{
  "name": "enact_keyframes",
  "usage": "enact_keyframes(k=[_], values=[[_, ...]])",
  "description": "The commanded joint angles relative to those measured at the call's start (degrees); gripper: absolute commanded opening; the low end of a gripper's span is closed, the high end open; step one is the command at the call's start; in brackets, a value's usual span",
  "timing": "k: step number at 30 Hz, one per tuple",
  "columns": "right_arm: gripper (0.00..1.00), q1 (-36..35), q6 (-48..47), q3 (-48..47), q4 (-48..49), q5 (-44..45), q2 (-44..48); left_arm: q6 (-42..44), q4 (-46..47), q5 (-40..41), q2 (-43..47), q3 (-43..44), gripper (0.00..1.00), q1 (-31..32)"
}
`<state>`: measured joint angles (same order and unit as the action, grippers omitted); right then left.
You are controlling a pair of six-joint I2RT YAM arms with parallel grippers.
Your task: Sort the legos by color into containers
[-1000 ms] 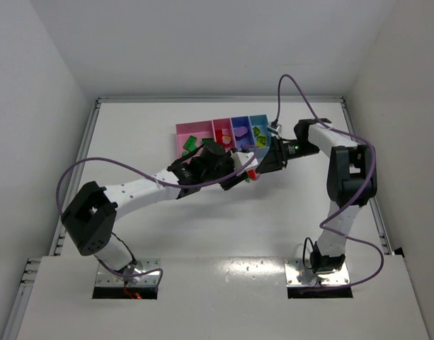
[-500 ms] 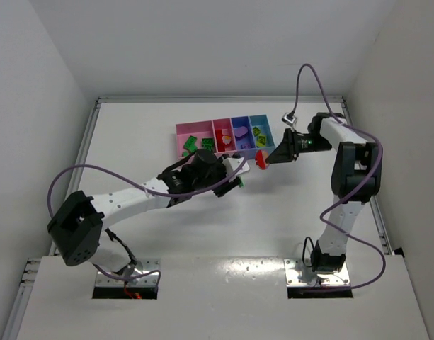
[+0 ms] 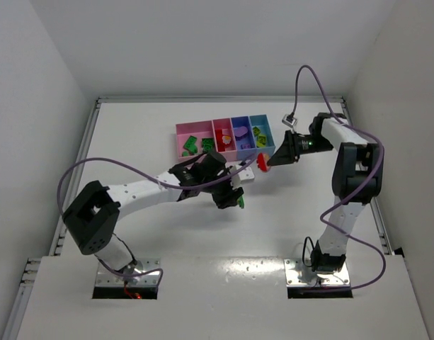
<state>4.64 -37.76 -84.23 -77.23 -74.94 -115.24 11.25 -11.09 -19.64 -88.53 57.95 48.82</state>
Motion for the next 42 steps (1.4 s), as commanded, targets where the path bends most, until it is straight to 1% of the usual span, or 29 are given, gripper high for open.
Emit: enact_keyframes(k=[1,3,4,5,6,8,10,13,27,30,33,35,36,37,40,42], values=[[0.01,-0.25,-2.76,0.38,-3.10,-0.39,4.23,-1.75,-5.07,-5.76,-3.66,3.30,0.38,0.31],[0.01,-0.25,-2.76,0.38,-3.10,0.23,4.23,-2.45,-6.39,-5.76,-5.50,3.83,0.38,-0.47],[0.01,-0.25,-2.76,0.99,-2.58,0.23,4.76,-2.46,-6.40,-5.76,-6.73,3.83,0.36,-0.48],[0.01,-0.25,-2.76,1.52,-2.57,0.75,5.28,-3.59,-6.40,-5.76,-6.74,3.83,0.36,-1.26],[0.01,0.27,-2.76,2.22,-2.57,0.76,5.29,-4.29,-5.79,-5.76,-7.35,3.83,0.34,-2.14],[0.01,0.80,-2.76,3.01,-2.05,1.46,5.99,-5.01,-4.21,-5.23,-7.36,3.31,0.32,-2.15],[0.01,0.80,-2.76,4.07,-1.52,1.98,6.52,-5.01,-3.06,-2.96,-7.36,2.52,0.31,-2.67],[0.01,1.33,-2.76,5.48,-1.52,1.99,7.05,-5.01,-3.06,-1.90,-7.36,2.52,0.30,-2.67],[0.01,1.86,-2.76,6.00,-1.52,2.60,7.57,-5.01,-2.00,-1.37,-7.36,1.99,0.30,-2.67],[0.01,1.86,-2.76,4.87,-1.52,2.60,7.05,-5.61,-2.00,-0.85,-7.36,1.99,0.30,-2.67],[0.01,1.86,-2.76,4.86,-1.52,2.60,7.05,-5.62,-2.00,-0.23,-7.88,1.99,0.35,-2.67],[0.01,1.86,-2.76,4.34,-1.52,2.60,7.05,-6.14,-2.00,-0.22,-8.41,1.99,0.41,-2.67],[0.01,1.86,-2.76,4.33,-1.52,2.60,7.05,-6.15,-2.00,-0.22,-9.28,1.99,0.44,-2.67],[0.01,1.86,-2.76,4.33,-1.52,2.60,7.05,-6.15,-2.00,-2.14,-9.99,1.99,0.53,-2.67],[0.01,1.86,-2.76,4.33,-2.05,2.60,6.53,-6.15,-6.30,-6.10,-14.64,4.53,0.63,-2.67],[0.01,1.86,-2.76,4.33,-2.05,2.60,6.52,-6.15,-7.10,-6.64,-15.62,5.15,0.67,-2.67]])
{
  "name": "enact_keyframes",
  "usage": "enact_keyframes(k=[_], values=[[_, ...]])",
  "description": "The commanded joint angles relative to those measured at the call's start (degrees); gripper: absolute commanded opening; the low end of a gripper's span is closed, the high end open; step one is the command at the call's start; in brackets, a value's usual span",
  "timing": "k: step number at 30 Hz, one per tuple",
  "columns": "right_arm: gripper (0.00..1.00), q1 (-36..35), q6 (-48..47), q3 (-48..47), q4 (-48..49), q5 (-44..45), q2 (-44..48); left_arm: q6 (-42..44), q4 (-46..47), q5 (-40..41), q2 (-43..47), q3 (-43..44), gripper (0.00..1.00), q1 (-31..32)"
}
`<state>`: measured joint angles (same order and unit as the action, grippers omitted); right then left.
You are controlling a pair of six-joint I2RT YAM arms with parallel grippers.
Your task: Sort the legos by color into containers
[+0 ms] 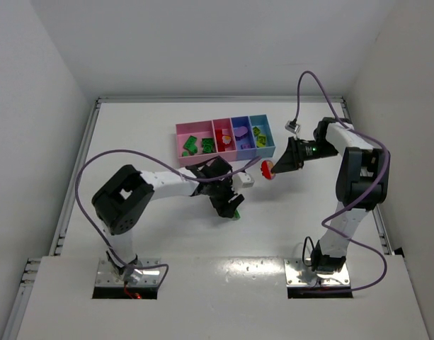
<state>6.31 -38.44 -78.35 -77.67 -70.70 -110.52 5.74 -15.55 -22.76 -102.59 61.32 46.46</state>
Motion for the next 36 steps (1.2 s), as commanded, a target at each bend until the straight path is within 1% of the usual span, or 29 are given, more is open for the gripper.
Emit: enact_keyframes(k=[1,4,5,6,8,9,11,12,14,16,17,19,20,22,23,24,27,32,34,36], values=[[0.01,0.20,-2.08,-2.07,-1.61,-1.64,1.80,-0.64,-1.69,-4.04,-1.56,1.79,0.69,-0.31],[0.01,0.20,-2.08,-2.78,-2.66,-1.64,1.19,-0.64,-0.97,-6.22,0.19,1.79,0.72,-1.54],[0.01,0.20,-2.08,-3.39,-2.66,-1.64,1.18,-0.64,-0.97,-7.20,0.80,2.57,0.72,-1.54],[0.01,0.20,-2.08,-3.39,-2.66,-1.64,1.18,-1.68,-0.97,-8.51,1.42,3.79,0.72,-2.85],[0.01,-0.33,-2.08,-4.01,-2.66,-1.64,1.18,-3.79,0.43,-13.69,4.30,5.21,0.73,-4.79],[0.01,-0.33,-2.08,-4.01,-2.66,-2.25,1.18,-5.28,1.57,-15.62,5.37,5.91,0.73,-6.97],[0.01,-0.33,-2.08,-4.01,-2.66,-3.57,0.66,-10.11,6.13,-20.62,7.22,5.92,0.75,-9.36],[0.01,-0.85,-2.08,-4.01,-2.66,-4.62,0.66,-14.48,7.97,-22.31,7.83,6.53,0.76,-11.63],[0.01,-0.86,-2.08,-4.01,-2.66,-5.68,0.13,-19.77,13.07,-26.61,7.84,7.14,0.76,-13.84],[0.01,-1.56,-2.08,-4.53,-2.66,-7.43,0.13,-26.71,17.55,-31.62,5.48,7.67,0.76,-16.47],[0.01,-2.34,-2.08,-4.53,-2.66,-8.13,0.13,-35.44,25.84,-33.47,4.94,6.89,0.76,-17.18],[0.01,-2.87,-2.08,-4.53,-2.66,-9.89,0.13,-44.71,36.15,-36.64,4.24,4.09,0.76,-17.80],[0.01,-3.40,-2.08,-4.53,-2.66,-10.42,0.65,-52.68,45.43,-37.69,3.10,4.07,0.76,-18.33],[0.01,-4.01,-1.56,-4.53,-2.66,-11.04,0.66,-59.23,50.51,-40.33,1.61,4.68,0.76,-18.33],[0.01,-4.63,-1.55,-5.06,-2.66,-11.04,0.66,-60.39,53.75,-41.73,0.47,5.21,0.76,-17.55],[0.01,-4.64,-1.55,-5.06,-2.66,-11.04,0.66,-60.93,54.31,-42.53,-0.07,5.91,0.76,-17.54],[0.01,-5.87,-1.55,-5.59,-2.66,-12.18,0.66,-60.93,54.31,-43.07,-0.77,8.11,0.76,-16.49],[0.01,-7.44,-1.03,-7.52,-2.66,-12.18,0.04,-60.32,54.31,-43.07,-1.39,8.11,0.76,-15.87],[0.01,-7.97,-1.03,-7.52,-2.66,-12.18,0.04,-58.40,51.60,-43.07,-1.39,8.72,0.76,-15.87],[0.01,-7.98,-1.03,-7.52,-2.66,-12.18,-0.48,-57.77,50.98,-43.07,-1.39,8.73,0.76,-15.35]])
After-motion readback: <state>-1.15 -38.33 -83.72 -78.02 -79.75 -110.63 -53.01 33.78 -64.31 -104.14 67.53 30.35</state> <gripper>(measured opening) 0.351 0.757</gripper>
